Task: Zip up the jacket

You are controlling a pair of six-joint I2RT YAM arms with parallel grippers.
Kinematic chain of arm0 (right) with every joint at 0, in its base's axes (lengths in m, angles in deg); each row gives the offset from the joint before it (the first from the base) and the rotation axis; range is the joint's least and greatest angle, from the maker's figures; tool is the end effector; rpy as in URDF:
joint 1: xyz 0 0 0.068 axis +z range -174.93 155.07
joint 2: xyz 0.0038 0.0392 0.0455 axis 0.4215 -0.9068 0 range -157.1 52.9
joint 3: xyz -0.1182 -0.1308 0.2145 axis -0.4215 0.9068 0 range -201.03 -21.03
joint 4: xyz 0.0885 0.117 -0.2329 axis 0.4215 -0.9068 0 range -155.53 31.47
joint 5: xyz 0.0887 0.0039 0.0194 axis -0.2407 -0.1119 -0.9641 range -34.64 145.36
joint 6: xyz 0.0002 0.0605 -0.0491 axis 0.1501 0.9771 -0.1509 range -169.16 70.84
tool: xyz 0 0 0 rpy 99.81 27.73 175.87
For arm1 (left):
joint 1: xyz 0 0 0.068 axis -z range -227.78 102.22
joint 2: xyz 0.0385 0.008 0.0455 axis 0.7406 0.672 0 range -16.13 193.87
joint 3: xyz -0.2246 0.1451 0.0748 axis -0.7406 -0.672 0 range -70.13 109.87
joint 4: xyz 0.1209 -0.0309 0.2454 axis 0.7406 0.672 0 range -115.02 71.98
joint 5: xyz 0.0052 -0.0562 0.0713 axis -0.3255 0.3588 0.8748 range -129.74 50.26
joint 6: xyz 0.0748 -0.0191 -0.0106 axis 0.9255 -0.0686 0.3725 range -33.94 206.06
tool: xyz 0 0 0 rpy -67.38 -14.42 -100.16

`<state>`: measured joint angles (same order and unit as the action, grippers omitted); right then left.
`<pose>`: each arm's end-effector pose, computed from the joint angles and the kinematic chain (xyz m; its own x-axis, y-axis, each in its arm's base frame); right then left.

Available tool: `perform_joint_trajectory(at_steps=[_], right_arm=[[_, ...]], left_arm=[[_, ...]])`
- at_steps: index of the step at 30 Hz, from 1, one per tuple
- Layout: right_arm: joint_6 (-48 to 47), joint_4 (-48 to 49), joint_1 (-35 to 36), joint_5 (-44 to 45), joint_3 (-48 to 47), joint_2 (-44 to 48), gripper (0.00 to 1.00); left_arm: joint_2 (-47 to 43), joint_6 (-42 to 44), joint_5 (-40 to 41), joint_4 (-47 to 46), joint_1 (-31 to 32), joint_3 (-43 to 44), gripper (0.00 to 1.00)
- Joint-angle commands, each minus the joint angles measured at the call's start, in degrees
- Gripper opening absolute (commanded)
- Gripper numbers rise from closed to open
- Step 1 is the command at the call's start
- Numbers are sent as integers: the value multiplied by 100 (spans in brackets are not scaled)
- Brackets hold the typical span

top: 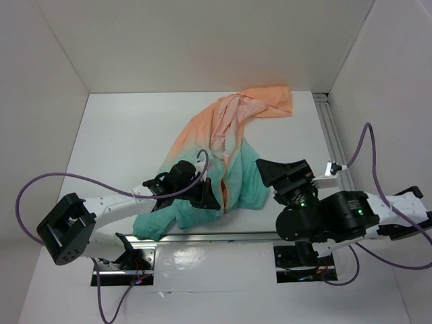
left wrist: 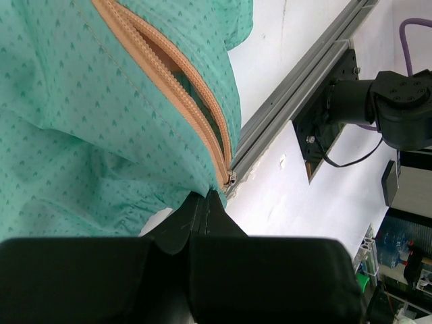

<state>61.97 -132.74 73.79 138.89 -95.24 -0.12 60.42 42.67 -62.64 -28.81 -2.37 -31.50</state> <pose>0.0459 0.1361 0.4130 -0.2322 0.8198 -0.5235 -0.0402 0.5296 0.8473 0.2000 -0.2399 0.1869 -0.8923 0.0036 -0.4514 0.3703 0.5777 -0.7274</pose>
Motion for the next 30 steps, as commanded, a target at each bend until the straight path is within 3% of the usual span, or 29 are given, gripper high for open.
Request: perform_joint_trajectory(at_steps=[1, 4, 9, 17, 30], right_arm=[[1498, -5, 165, 1808, -188, 116, 100], [685, -5, 472, 1808, -260, 238, 100], [226, 48, 473, 1860, -23, 406, 100], [-1733, 48, 473, 1860, -383, -437, 100], [-1646, -5, 473, 1860, 1338, -1395, 100]], left_arm=[[-185, 156, -136, -95, -23, 189, 0], [-132, 156, -136, -95, 38, 189, 0], [-132, 156, -136, -95, 38, 189, 0], [-132, 226, 75, 159, 38, 241, 0], [-62, 287, 294, 335, -23, 135, 0]])
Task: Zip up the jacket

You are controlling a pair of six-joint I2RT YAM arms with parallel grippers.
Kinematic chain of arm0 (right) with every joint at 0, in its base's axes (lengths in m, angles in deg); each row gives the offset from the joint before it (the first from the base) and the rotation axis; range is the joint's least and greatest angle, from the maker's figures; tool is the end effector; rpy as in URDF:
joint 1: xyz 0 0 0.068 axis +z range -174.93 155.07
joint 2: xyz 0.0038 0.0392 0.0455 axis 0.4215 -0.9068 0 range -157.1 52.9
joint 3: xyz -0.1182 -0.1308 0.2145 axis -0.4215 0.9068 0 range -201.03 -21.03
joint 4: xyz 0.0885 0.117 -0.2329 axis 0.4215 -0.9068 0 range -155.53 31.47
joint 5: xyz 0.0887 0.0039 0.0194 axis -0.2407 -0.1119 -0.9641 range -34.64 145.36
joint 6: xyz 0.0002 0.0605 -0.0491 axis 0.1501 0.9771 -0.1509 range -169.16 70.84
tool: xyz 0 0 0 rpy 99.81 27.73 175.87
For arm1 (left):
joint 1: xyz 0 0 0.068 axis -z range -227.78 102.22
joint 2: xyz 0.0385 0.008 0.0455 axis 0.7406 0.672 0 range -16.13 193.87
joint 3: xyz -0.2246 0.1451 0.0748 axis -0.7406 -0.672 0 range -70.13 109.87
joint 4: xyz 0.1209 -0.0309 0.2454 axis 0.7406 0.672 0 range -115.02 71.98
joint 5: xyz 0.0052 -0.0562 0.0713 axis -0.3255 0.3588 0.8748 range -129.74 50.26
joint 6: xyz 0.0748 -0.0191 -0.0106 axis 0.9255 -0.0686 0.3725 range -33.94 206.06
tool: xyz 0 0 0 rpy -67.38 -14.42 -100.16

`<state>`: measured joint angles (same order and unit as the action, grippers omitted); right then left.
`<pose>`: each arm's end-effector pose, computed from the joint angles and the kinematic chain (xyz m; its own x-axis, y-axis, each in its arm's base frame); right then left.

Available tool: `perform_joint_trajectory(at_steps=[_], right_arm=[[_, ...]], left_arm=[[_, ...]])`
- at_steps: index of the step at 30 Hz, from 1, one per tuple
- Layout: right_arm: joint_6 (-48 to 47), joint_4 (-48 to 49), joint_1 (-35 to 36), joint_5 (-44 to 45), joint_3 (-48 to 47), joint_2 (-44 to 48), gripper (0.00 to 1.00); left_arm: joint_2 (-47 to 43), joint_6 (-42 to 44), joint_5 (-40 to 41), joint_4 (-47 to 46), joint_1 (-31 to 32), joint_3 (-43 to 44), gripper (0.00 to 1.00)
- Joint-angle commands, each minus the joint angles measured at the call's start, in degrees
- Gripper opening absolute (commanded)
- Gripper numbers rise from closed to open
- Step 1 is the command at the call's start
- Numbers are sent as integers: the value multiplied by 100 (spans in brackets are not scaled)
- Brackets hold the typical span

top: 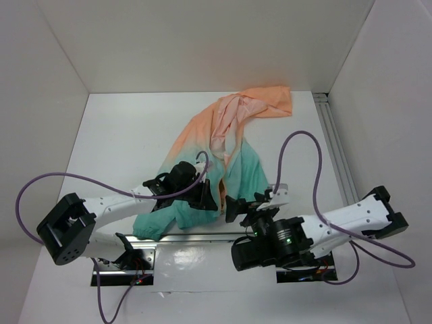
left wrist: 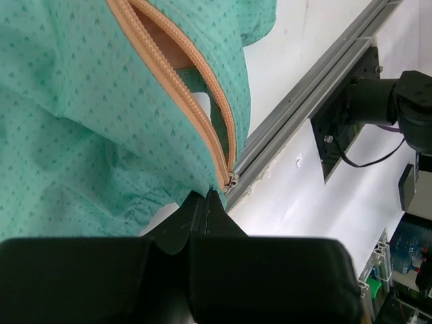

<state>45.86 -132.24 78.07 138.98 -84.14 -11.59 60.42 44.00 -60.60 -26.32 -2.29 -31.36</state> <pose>0.0225 0.1961 0.3313 -0.1843 0.3057 -0.9341 -0.2021 0.9183 0.3404 0.1997 -0.2371 0.1825 -0.8904 0.0126 -0.4550 0.3644 0.6188 -0.6959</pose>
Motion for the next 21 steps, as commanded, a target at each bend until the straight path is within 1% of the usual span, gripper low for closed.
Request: perform_joint_trajectory(at_steps=[1, 3, 6, 8, 11, 12, 14, 15, 16, 18, 21], right_arm=[[-36, -55, 45, 1852, 325, -370, 100], [-36, -117, 45, 1782, 666, -625, 100], [314, -117, 45, 1536, 1088, -688, 100], [841, -117, 45, 1456, 1318, -749, 100], [1342, -117, 45, 1246, 1495, -1196, 100], [1457, -117, 45, 1245, 1547, -1598, 100], [1790, -117, 45, 1245, 1548, -2109, 100], [1844, -117, -8, 1245, 1443, -2399, 100], [1897, -117, -8, 1245, 1251, -2976, 100], [1897, -169, -235, 1088, 995, -3724, 100], [2318, -170, -526, 1025, 914, -4054, 100]], left_arm=[[-140, 155, 152, 173, -32, 123, 0], [-228, 207, 240, 410, -180, 193, 0], [-412, 313, 424, 639, -426, 255, 0], [-474, 374, 513, 885, -594, 255, 0], [-536, 313, 680, 1158, -980, 255, 0], [-536, 313, 758, 1211, -1173, 255, 0], [-589, 234, 759, 1211, -1358, 255, 0], [-659, 234, 759, 1211, -1429, 255, 0], [-659, 182, 759, 1211, -1482, 255, 0], [-712, 181, 759, 1211, -1544, 368, 0], [-712, 181, 759, 1334, -1649, 483, 0]])
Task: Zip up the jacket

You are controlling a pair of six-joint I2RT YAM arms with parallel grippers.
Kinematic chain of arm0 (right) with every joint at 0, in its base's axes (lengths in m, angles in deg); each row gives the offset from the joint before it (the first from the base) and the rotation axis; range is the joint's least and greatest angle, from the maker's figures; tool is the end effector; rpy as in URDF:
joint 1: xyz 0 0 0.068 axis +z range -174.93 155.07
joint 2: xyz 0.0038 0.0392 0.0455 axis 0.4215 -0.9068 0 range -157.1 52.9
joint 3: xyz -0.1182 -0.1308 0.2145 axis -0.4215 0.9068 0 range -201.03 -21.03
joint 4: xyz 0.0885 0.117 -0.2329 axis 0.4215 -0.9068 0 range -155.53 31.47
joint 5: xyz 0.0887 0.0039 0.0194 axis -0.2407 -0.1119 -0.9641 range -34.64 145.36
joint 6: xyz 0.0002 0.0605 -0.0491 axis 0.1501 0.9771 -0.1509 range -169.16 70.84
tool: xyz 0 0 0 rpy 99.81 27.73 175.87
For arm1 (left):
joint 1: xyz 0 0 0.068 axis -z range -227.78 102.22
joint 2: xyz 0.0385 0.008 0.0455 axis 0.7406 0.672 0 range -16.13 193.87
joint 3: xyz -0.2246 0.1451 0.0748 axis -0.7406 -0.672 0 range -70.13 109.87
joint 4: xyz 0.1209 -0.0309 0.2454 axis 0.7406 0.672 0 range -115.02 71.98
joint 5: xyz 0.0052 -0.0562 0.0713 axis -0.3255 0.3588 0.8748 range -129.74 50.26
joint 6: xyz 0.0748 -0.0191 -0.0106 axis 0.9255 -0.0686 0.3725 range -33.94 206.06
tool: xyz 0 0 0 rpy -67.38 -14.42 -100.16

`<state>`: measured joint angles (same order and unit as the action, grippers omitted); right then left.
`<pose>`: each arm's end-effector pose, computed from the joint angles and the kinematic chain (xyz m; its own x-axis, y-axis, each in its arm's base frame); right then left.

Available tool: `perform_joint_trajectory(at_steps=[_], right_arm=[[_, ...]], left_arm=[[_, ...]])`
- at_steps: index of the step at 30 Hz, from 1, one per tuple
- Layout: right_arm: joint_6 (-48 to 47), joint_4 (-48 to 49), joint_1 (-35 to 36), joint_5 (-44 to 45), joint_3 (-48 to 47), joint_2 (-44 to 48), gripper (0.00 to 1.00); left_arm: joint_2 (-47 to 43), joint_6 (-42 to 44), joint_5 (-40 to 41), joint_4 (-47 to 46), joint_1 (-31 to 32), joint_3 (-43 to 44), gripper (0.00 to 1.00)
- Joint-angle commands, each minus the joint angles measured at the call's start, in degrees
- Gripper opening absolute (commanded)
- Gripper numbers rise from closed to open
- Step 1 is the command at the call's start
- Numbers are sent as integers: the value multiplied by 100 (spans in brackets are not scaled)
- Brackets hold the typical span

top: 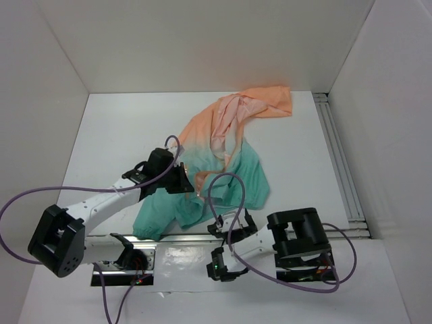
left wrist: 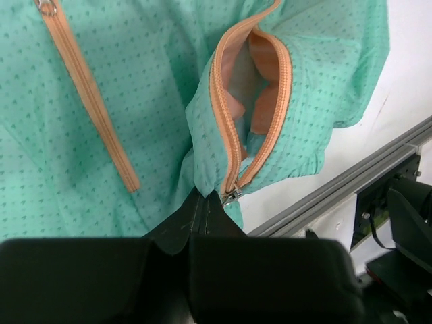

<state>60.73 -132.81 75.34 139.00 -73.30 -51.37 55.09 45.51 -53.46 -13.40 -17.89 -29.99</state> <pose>0.0213 0.2530 0.1409 -0.0529 -0.2928 -0.9547 -0.1338 0.9495 -0.2838 0.2425 -0.1577 0.1915 -0.8597 -0.2344 -0.4537 0.1003 0.7936 -0.6001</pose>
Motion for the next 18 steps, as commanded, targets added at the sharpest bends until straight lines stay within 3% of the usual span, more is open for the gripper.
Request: perform_joint_trajectory(at_steps=[1, 10, 18], right_arm=[[963, -113, -253, 1023, -169, -137, 100], [1500, -113, -921, 953, -477, -1069, 100], [2045, -113, -1229, 882, -530, -885, 100]], left_arm=[[-179, 82, 44, 42, -89, 345, 0], [-231, 197, -61, 42, -247, 398, 0], [-231, 197, -167, -10, -247, 346, 0]])
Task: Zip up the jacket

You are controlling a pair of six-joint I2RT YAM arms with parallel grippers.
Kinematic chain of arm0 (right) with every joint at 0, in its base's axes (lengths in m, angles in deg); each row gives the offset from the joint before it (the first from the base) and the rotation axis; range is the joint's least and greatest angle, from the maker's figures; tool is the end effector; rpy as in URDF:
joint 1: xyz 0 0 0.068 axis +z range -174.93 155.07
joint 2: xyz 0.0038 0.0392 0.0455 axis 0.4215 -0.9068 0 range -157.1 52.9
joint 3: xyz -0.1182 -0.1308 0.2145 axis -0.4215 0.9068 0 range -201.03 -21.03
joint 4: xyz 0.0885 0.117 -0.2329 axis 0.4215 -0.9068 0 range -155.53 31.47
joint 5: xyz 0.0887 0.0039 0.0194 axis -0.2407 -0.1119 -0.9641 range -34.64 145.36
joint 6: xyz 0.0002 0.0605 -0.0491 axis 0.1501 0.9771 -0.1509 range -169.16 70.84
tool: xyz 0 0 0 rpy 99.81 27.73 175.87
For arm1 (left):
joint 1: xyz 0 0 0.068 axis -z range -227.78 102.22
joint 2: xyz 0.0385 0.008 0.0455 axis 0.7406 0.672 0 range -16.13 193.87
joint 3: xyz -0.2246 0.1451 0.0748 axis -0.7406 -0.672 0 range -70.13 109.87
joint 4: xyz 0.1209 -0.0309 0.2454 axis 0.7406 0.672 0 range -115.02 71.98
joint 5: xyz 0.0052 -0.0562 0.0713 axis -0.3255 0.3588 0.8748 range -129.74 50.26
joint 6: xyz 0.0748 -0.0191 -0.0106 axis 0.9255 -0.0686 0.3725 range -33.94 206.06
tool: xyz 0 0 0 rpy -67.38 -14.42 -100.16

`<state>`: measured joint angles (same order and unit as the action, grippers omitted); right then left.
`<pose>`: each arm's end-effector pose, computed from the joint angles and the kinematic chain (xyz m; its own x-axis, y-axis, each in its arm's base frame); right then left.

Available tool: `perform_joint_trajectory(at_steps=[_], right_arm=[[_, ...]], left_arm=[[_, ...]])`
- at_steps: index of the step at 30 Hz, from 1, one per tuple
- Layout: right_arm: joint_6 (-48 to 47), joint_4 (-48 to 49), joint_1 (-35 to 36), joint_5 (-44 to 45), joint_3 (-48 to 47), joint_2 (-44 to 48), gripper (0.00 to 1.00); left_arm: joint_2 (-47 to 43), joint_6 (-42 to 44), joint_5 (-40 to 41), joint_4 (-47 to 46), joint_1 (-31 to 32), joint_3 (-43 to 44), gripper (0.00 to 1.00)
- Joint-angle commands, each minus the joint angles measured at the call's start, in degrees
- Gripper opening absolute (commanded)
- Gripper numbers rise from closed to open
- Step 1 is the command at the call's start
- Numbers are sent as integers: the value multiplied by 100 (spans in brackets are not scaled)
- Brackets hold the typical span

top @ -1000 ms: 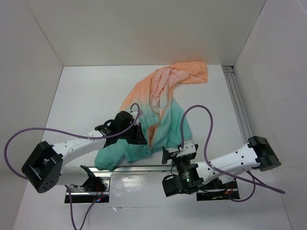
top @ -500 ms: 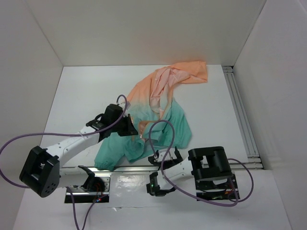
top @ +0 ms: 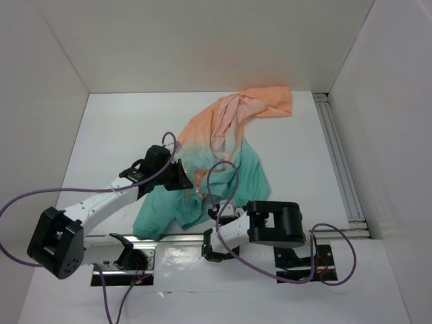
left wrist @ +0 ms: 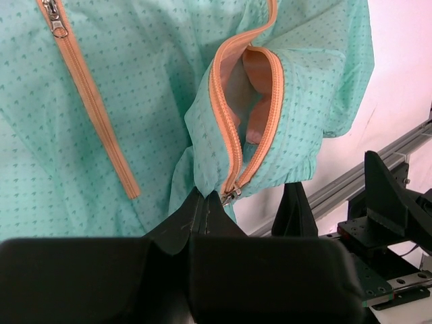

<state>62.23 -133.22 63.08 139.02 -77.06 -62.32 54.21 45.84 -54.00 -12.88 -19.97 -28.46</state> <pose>0.0751 0.2602 0.1060 -0.1160 -0.3747 -0.9199 0.0722 0.9205 -0.3841 0.2498 -0.1504 0.2044 -0.8399 -0.2647 -0.4739 0.0978 0.7850 -0.6117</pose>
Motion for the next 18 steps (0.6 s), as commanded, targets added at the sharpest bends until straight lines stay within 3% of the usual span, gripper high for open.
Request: perform_joint_trajectory(at_steps=[1, 11, 15, 18], right_arm=[[1964, -71, -3, 880, -232, 210, 100], [3615, -71, -134, 1065, 293, 1105, 100], [4469, -71, -371, 784, 1065, 2499, 100], [4470, 34, -372, 845, 1331, 3397, 100]], left_arm=[[-144, 164, -164, -63, -39, 192, 0], [-197, 164, -217, -124, -39, 192, 0], [-319, 112, -270, -124, -39, 192, 0], [-320, 112, -323, -124, -39, 140, 0]])
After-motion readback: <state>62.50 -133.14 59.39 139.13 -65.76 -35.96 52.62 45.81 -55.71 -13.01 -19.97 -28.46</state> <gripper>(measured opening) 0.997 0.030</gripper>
